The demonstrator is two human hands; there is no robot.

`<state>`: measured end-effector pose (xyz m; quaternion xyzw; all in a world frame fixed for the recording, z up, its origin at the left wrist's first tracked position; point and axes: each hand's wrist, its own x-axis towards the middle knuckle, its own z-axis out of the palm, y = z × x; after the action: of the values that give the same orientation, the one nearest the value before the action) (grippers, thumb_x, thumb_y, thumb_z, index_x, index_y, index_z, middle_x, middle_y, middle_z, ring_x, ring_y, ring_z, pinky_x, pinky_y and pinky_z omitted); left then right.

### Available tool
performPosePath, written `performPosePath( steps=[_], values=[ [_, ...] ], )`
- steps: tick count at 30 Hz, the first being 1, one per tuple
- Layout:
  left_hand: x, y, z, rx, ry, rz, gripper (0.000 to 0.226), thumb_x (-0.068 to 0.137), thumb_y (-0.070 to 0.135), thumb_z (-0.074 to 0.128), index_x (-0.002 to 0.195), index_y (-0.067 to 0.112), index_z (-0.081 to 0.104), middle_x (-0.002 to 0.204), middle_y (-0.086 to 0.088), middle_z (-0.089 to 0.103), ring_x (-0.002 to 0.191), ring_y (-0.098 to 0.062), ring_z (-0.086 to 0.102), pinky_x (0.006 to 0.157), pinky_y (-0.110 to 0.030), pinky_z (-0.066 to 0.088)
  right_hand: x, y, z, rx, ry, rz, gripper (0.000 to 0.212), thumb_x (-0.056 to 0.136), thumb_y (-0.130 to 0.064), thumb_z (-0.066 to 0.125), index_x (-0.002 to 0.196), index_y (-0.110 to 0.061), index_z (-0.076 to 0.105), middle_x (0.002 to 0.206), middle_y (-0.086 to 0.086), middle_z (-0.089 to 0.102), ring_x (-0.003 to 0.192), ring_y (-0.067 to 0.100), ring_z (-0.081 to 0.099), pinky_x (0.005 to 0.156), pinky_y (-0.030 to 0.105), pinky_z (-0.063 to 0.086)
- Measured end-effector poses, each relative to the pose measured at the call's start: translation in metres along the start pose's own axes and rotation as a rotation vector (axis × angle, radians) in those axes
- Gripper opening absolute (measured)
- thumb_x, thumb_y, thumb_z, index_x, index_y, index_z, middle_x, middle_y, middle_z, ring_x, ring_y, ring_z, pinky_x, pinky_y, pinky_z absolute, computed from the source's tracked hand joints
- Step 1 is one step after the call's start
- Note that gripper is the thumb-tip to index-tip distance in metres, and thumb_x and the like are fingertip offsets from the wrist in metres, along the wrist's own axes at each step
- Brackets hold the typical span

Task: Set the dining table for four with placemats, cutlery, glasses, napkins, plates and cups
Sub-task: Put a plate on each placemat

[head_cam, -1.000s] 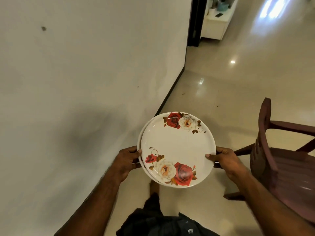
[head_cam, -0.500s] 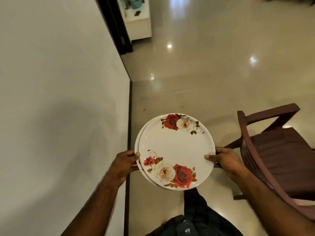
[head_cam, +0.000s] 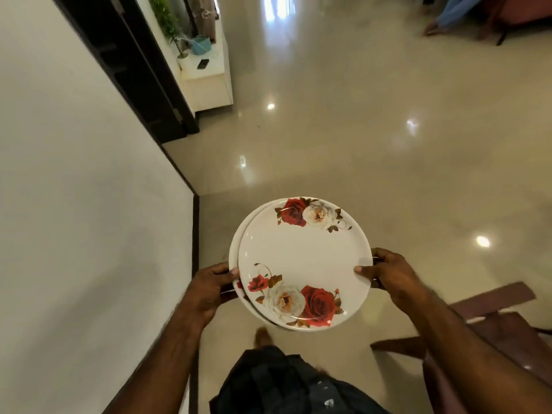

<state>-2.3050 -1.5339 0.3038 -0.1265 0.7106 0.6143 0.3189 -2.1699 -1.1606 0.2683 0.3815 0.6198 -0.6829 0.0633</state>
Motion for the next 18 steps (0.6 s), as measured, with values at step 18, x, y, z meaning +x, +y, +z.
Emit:
performPosePath(
  steps=[18],
  values=[
    [0.369,0.27,0.298,0.488,-0.543,0.007,0.018,0.092,-0.006,0.066,0.108,-0.005,0.076,0.102,-0.033,0.075,0.083,-0.039,0.074,0.075,-0.046,0.064,0.197,-0.115,-0.156,0.534,0.587,0.122,0.016,0.087,-0.009,0.081,0.095,-0.001,0.068,0.095,0.019,0.079,0.083,0.036,0.075,0.076,0.04,0.063]
  ],
)
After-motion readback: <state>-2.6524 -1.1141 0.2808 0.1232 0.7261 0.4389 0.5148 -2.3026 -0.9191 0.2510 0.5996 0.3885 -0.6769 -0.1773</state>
